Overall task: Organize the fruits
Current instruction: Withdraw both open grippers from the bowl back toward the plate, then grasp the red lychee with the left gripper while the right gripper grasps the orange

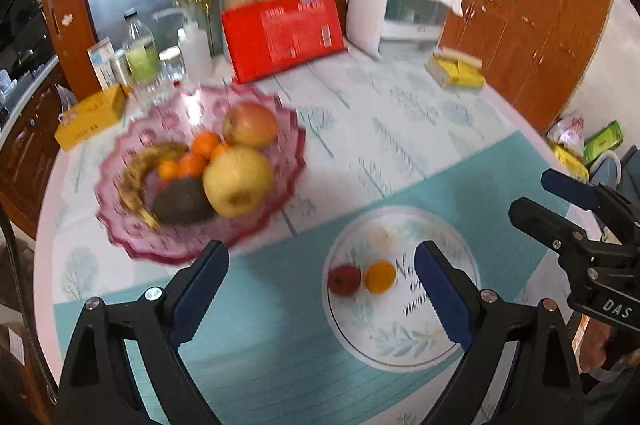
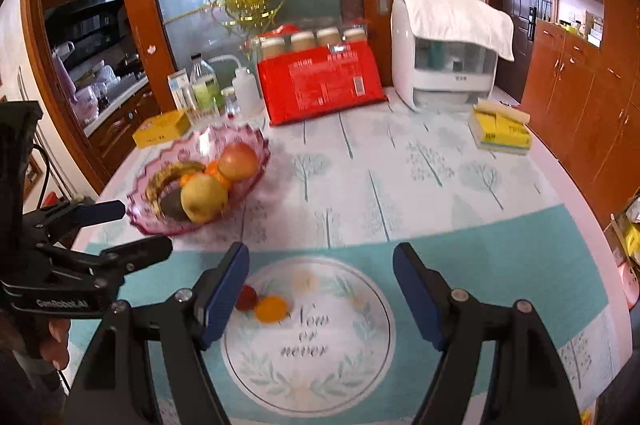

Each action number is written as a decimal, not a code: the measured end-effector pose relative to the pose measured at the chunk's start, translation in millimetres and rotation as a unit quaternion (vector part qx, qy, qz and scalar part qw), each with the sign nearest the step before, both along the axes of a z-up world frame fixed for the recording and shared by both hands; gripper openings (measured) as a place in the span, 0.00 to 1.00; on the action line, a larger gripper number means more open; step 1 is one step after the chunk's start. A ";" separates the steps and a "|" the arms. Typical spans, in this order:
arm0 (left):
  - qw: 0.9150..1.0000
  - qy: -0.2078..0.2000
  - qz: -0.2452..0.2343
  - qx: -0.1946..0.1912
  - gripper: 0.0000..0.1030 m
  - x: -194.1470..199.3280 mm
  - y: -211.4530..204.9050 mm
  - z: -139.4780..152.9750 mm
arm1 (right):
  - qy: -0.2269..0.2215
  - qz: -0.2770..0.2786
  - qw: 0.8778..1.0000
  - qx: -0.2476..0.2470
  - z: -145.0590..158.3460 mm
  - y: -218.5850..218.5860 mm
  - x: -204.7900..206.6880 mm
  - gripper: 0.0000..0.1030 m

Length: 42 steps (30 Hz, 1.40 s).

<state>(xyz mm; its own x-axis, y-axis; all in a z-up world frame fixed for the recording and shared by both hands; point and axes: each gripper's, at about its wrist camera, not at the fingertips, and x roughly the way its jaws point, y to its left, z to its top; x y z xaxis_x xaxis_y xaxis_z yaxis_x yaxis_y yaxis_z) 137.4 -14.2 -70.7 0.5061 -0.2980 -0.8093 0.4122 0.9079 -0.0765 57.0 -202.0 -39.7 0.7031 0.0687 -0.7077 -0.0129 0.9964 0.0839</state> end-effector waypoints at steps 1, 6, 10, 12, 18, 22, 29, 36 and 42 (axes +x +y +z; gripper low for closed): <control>1.000 0.004 0.000 0.001 0.91 -1.0 -0.7 -5.8 | 0.004 0.003 1.000 -0.001 -4.9 1.4 -2.2 0.73; 1.000 0.021 0.005 0.012 0.91 -1.7 -2.1 -32.3 | 0.031 0.022 0.999 -0.009 -34.2 10.7 -6.1 0.73; 0.999 0.030 0.009 0.013 0.91 0.3 1.2 -48.5 | 0.051 0.036 0.998 -0.008 -56.3 17.1 -3.8 0.73; 0.999 0.034 0.012 0.013 0.91 2.5 3.3 -55.3 | 0.059 0.044 0.997 -0.006 -65.4 19.6 -1.9 0.73; 0.999 0.045 0.021 0.015 0.91 6.3 8.2 -71.7 | 0.081 0.070 0.994 0.008 -87.0 24.3 6.6 0.73; 0.998 0.050 0.031 0.017 0.91 8.4 10.6 -76.9 | 0.096 0.091 0.991 0.035 -101.9 23.2 12.9 0.70; 0.998 0.055 0.037 0.012 0.91 8.5 13.7 -85.6 | 0.126 0.123 0.983 0.055 -121.2 26.5 23.6 0.60; 0.996 0.067 0.050 0.008 0.91 12.3 18.3 -94.2 | 0.140 0.150 0.978 0.047 -135.1 37.4 39.2 0.54; 0.995 0.075 0.061 0.000 0.91 17.4 21.6 -97.8 | 0.139 0.166 0.976 0.035 -142.9 45.4 50.6 0.47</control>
